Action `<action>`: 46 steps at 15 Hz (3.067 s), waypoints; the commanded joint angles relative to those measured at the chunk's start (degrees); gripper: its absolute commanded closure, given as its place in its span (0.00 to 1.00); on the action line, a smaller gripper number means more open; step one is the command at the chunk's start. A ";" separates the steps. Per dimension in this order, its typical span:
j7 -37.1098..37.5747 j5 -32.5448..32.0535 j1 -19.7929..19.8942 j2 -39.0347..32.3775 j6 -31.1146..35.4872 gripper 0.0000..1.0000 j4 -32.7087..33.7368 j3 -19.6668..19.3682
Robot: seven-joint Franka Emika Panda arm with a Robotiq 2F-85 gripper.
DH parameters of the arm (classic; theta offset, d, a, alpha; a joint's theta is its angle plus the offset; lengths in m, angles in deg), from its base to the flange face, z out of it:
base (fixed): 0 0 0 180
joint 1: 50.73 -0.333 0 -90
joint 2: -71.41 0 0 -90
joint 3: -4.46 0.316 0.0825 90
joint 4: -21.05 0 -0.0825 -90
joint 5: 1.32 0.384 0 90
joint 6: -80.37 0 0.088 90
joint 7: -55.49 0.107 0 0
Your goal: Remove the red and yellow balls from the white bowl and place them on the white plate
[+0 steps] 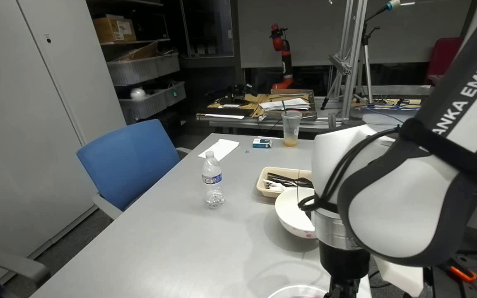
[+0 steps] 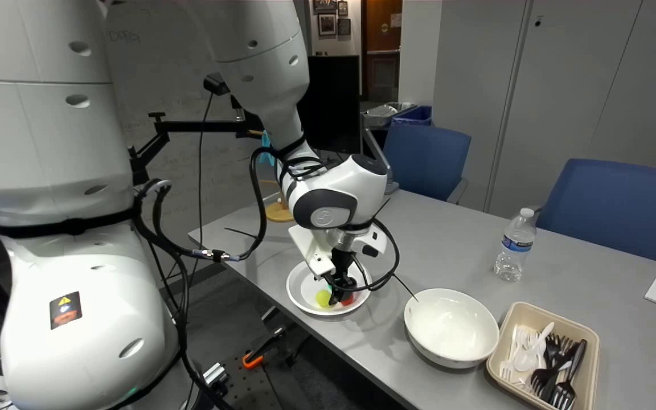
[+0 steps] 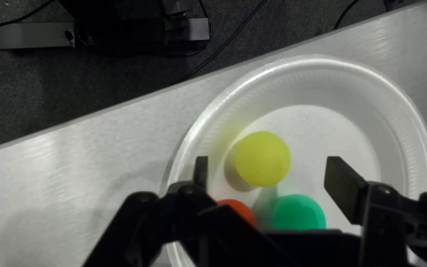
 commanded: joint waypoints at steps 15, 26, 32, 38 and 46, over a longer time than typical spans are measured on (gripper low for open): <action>10.97 -21.13 1.17 10.60 -5.82 0.00 1.22 -8.22; 13.42 -27.37 3.16 25.30 -10.76 0.00 -0.56 -10.12; 12.54 -26.52 4.22 33.17 -12.33 0.00 -2.50 -11.76; 13.09 -26.39 4.40 33.06 -11.21 0.00 -1.95 -11.85; 13.09 -26.39 4.42 33.53 -11.21 0.00 -2.48 -11.86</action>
